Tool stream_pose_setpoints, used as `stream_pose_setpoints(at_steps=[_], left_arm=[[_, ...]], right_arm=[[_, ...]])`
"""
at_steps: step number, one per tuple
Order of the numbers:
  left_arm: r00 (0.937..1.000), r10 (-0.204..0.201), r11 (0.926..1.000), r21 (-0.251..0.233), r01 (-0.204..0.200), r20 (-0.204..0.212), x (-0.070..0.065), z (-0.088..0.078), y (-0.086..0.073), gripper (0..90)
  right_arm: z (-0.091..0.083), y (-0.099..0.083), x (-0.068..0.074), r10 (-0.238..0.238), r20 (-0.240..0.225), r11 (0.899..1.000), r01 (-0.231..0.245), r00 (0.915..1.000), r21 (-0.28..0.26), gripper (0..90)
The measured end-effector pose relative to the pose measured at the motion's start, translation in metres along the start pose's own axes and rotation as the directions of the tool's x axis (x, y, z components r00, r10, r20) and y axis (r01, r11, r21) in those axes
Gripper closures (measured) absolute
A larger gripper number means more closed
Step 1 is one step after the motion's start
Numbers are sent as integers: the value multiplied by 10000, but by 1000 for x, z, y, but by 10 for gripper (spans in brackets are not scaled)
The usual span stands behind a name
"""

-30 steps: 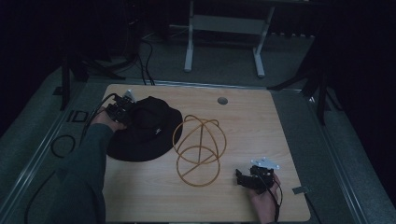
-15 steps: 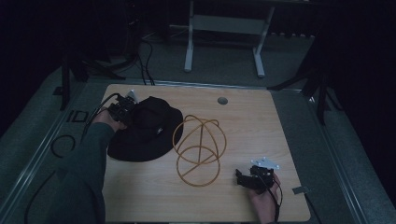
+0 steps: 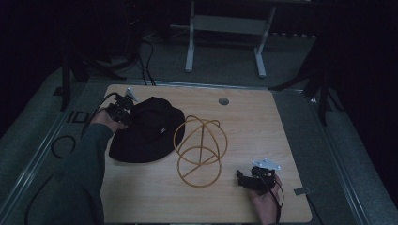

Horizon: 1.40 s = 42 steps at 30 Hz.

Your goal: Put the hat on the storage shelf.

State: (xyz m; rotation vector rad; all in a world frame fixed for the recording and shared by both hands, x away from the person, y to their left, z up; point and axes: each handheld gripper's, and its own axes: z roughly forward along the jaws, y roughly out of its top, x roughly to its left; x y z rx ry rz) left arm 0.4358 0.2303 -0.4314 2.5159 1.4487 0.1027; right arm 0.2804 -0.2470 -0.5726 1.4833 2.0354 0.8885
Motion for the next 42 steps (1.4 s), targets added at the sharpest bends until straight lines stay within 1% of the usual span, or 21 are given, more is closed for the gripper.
stream_pose_setpoints(at_steps=[9,13,18,19,20,22,23,24,28,38,42], left_arm=[[9999,-35,9996,-285,40,148,3,-19,-6,875],[9993,-49,9989,-473,66,363,4,-25,-8,875],[9987,-82,9979,-633,114,510,4,-29,-10,875],[9982,-45,9979,-638,83,594,4,-30,-10,875],[9974,-88,9973,-722,140,713,5,-31,-11,875],[9964,-95,9965,-816,165,847,6,-34,-13,875],[9964,-95,9965,-816,165,847,6,-34,-13,874],[9953,-87,9955,-926,176,962,8,-38,-15,874],[9941,-44,9942,-1066,160,1083,8,-44,-19,874],[9934,72,9924,-1228,70,1144,12,-57,-28,873],[9947,137,9918,-1282,-5,1021,14,-63,-33,873]], right_arm=[[0,0,0,-9,2,10000,9,10000,-4,117],[0,0,0,-6,2,10000,6,10000,-2,117],[0,0,0,-7,0,10000,7,10000,-1,117],[0,0,0,-4,2,10000,4,10000,-3,117],[0,0,0,-6,1,10000,6,10000,0,117],[0,0,0,-10,2,10000,10,10000,-3,117],[0,0,0,-10,2,10000,10,10000,-3,117],[0,0,0,-6,-1,10000,6,10000,-1,117],[0,0,0,-6,1,10000,6,10000,-1,117],[0,0,0,-4,-1,10000,4,10000,1,117],[0,0,0,-7,-1,10000,7,10000,0,117]])
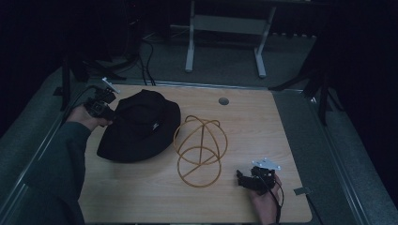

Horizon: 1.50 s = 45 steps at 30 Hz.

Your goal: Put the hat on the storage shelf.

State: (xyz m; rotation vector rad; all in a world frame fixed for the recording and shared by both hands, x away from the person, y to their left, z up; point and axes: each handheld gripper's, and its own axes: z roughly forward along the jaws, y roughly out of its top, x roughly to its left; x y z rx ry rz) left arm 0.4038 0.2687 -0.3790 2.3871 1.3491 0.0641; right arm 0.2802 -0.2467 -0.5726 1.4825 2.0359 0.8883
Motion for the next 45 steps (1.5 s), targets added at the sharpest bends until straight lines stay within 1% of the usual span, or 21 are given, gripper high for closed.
stream_pose_setpoints(at_steps=[3,10,15,20,30,38,45], left_arm=[[9998,192,9997,-130,-192,-17,1,-7,-3,873],[9997,251,9991,-329,-254,-80,3,-19,-8,873],[9993,375,9983,-452,-376,-30,1,-24,-11,873],[9983,581,9975,-405,-580,8,-1,-29,-12,873],[9971,757,9957,-532,-753,60,-2,-36,-16,873],[9936,1105,9919,-656,-1087,243,-7,-45,-17,872],[9915,1267,9886,-863,-1237,308,-9,-52,-19,872]], right_arm=[[0,0,0,1,1,10000,-1,10000,-1,117],[0,0,0,1,-1,10000,-1,10000,-2,117],[0,0,0,-2,1,10000,2,10000,-4,117],[0,0,0,2,0,10000,-2,10000,0,117],[0,0,0,0,-10,10000,0,10000,2,117],[0,0,0,-3,-12,10000,3,10000,2,117],[0,0,0,-26,-14,10000,26,10000,2,117]])
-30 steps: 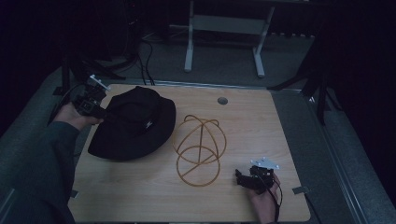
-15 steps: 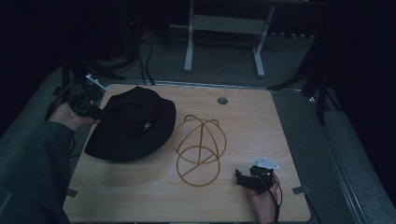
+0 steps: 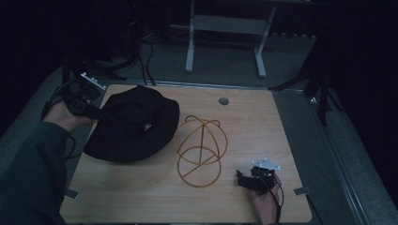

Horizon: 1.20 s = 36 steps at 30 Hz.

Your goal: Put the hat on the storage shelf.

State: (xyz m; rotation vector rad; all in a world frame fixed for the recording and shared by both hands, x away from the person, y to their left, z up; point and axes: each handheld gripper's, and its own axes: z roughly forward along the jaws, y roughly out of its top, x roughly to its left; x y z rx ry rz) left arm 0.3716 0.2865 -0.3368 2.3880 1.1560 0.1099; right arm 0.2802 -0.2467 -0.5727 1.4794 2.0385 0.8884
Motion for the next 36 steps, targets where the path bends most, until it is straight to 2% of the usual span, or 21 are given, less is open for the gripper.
stream_pose_setpoints(at_steps=[7,16,31,36], left_arm=[[9995,316,9995,-28,-316,43,-5,-7,0,872],[9985,545,9984,-135,-544,35,-11,-14,3,872],[9952,920,9952,-378,-907,341,-15,-28,8,871],[9941,1032,9937,-474,-1016,331,-17,-33,10,871]], right_arm=[[0,0,0,0,2,10000,0,10000,-5,117],[0,0,0,-4,4,10000,4,10000,-7,117],[0,0,0,-16,-9,10000,16,10000,-12,117],[0,0,0,-16,-8,10000,16,10000,-12,118]])
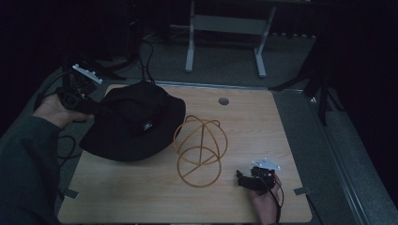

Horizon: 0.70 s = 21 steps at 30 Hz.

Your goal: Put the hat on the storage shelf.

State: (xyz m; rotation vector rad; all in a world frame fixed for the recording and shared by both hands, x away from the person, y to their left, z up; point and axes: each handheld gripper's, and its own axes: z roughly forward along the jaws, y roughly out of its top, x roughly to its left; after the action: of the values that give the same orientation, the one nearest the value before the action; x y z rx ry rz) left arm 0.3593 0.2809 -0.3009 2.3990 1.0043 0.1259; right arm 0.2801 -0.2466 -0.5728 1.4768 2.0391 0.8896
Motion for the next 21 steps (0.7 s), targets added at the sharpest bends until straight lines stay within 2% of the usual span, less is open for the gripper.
stream_pose_setpoints(at_steps=[21], left_arm=[[10000,17,9994,-345,-15,49,0,-16,4,871]], right_arm=[[0,0,0,-16,-4,10000,16,10000,3,118]])
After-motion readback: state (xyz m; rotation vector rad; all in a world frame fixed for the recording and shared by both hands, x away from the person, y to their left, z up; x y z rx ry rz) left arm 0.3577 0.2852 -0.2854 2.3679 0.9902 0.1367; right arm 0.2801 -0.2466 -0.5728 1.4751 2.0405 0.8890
